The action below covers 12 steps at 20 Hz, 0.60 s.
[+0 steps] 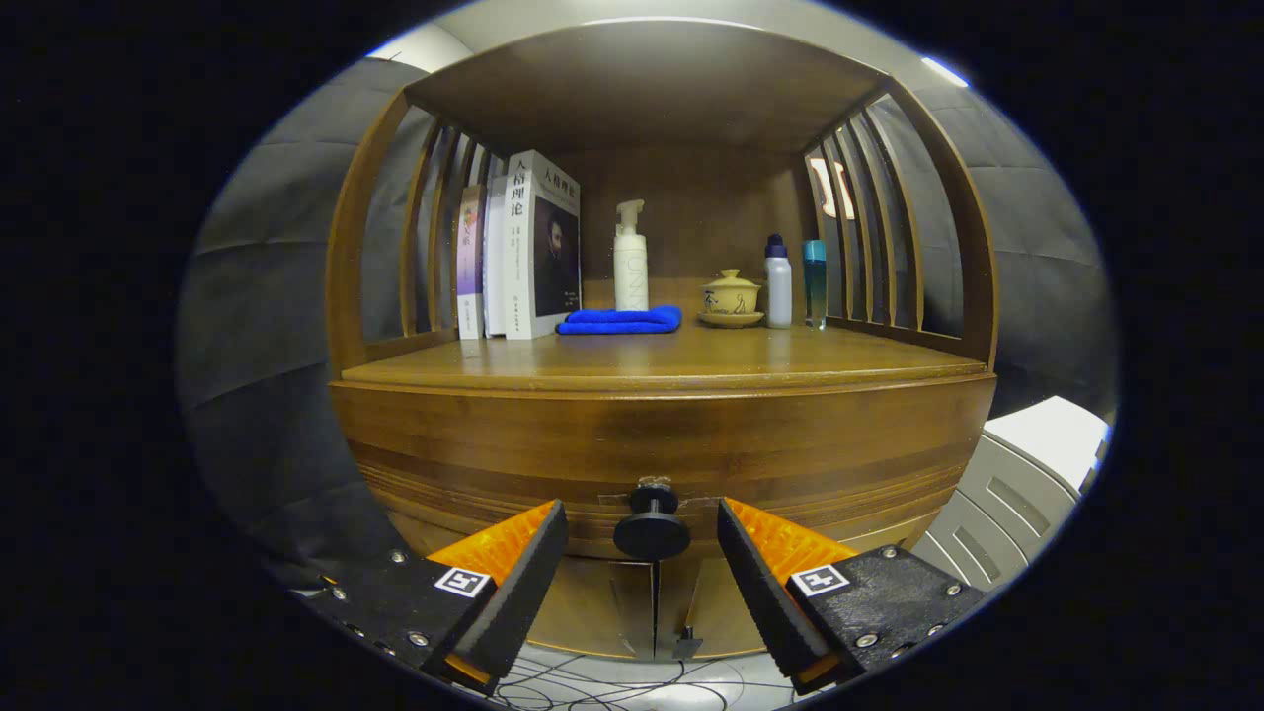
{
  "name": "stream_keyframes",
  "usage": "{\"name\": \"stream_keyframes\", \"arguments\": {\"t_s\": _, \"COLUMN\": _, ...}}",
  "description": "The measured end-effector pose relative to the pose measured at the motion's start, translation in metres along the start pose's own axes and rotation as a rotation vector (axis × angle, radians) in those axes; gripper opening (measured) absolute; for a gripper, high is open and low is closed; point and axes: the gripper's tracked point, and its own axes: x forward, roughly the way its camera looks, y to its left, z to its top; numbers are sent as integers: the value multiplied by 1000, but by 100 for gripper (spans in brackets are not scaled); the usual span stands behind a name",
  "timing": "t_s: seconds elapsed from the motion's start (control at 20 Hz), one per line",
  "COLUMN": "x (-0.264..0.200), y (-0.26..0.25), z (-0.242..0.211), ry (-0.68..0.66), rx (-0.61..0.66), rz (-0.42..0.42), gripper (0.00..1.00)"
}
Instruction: Pull open the drawer, take out the items inside it, and place them on the countertop above the cabinet.
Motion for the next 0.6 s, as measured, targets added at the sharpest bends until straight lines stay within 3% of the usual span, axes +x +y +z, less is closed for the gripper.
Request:
{"name": "stream_keyframes", "arguments": {"t_s": 0.25, "x": 23, "y": 0, "z": -25, "ry": 99, "rx": 44, "rz": -5, "gripper": 89}}
{"name": "stream_keyframes", "arguments": {"t_s": 0.5, "x": 26, "y": -4, "z": -28, "ry": 113, "rx": 96, "rz": -23, "gripper": 49}}
{"name": "stream_keyframes", "arguments": {"t_s": 0.6, "x": 26, "y": -3, "z": -29, "ry": 128, "rx": 98, "rz": -16, "gripper": 44}}
